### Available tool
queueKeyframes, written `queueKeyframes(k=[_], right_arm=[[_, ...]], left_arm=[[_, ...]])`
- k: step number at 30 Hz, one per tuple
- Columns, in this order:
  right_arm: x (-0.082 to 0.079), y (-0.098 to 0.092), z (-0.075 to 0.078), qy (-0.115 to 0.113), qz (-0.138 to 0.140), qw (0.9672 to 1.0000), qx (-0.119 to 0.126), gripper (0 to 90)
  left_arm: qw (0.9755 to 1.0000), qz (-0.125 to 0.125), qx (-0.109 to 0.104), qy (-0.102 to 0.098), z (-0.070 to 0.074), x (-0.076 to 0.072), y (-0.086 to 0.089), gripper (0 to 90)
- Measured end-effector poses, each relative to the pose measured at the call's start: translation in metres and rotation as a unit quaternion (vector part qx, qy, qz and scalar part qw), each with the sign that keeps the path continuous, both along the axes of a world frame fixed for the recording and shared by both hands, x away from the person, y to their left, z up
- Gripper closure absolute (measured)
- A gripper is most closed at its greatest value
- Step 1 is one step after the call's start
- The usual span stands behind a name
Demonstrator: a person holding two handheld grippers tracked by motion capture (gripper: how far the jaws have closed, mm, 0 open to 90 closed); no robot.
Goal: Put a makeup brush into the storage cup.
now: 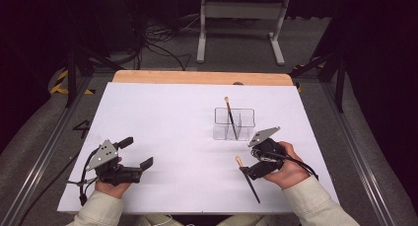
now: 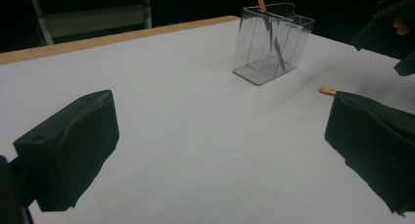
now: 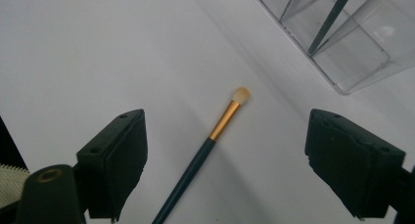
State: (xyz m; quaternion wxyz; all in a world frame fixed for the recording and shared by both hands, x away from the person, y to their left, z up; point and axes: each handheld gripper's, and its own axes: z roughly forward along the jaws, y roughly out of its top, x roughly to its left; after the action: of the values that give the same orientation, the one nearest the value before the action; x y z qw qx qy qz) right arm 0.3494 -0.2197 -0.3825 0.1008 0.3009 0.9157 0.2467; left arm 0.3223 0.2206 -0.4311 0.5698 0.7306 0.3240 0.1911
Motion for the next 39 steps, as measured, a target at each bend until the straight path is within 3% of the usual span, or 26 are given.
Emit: queueKeyframes(k=[18, 39], right_arm=[[0.001, 0.005, -0.020, 0.035, -0.017, 0.9986, -0.037, 22.7], [0.001, 0.011, -0.036, 0.057, -0.020, 0.9952, -0.077, 29.9]], left_arm=[[1.0000, 0.001, 0.000, 0.001, 0.000, 0.000, 0.000, 0.3], [1.0000, 0.002, 0.000, 0.000, 0.000, 0.000, 0.000, 0.4]])
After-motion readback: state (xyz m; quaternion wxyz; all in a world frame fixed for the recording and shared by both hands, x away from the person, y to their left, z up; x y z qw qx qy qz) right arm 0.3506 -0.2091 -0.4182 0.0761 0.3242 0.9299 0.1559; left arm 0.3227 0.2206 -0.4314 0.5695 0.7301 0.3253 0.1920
